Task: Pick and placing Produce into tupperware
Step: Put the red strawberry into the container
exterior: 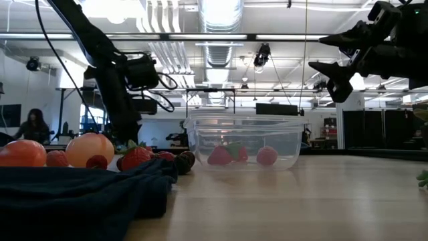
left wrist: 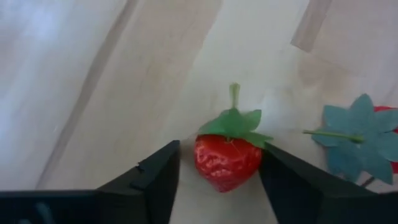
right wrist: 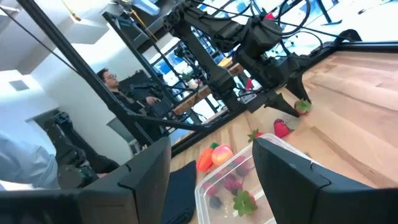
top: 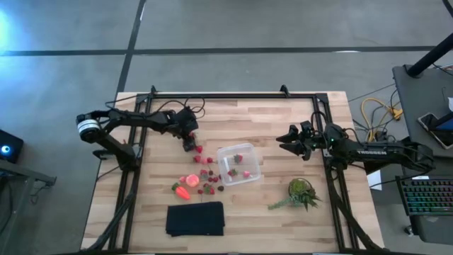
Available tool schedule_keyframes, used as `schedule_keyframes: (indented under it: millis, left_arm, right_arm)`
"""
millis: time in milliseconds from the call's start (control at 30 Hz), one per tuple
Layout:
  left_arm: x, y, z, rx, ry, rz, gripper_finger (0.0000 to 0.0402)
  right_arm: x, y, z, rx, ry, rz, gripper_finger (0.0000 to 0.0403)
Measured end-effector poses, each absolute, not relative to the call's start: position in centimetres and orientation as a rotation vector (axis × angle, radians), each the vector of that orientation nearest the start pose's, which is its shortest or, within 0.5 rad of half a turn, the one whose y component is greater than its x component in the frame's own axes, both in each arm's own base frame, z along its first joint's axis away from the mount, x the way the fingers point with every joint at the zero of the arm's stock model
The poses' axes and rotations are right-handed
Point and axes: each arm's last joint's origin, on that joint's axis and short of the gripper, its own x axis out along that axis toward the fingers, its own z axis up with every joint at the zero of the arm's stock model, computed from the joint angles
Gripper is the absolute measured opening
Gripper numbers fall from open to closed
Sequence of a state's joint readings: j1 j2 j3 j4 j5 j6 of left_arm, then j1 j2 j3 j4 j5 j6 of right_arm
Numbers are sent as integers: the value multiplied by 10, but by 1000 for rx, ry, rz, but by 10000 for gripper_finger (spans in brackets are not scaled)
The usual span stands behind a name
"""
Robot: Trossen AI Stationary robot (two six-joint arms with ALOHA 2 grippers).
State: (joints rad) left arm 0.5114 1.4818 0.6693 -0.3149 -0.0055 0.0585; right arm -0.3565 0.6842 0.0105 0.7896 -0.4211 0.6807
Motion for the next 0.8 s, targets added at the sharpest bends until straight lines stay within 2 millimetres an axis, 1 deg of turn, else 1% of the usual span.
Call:
schedule_keyframes:
  millis: [100, 233, 400, 467, 533, 600, 667, 733, 800]
  left_arm:
    - [218, 123, 142, -230, 1115, 433, 148]
    - [218, 123, 143, -230, 1115, 433, 118]
    - [220, 124, 144, -226, 1102, 436, 112]
    - [223, 125, 151, -217, 1071, 439, 114]
    - [228, 128, 167, -199, 1009, 445, 114]
    - [234, 131, 189, -178, 927, 454, 114]
    - [239, 133, 214, -166, 829, 436, 114]
    - [244, 132, 238, -175, 736, 361, 114]
    - [251, 128, 253, -195, 672, 237, 114]
  right_arm:
    - [133, -37, 175, 636, -82, 94, 219]
    - [133, -37, 175, 642, -82, 95, 219]
    - [133, -37, 175, 647, -82, 95, 219]
    - [133, -37, 175, 650, -82, 95, 219]
    - [133, -37, 175, 655, -82, 96, 219]
    - [133, -37, 175, 655, -82, 96, 219]
    - [133, -37, 175, 655, -82, 96, 219]
    - [133, -37, 175, 656, -80, 96, 219]
    - [134, -37, 174, 660, -69, 92, 219]
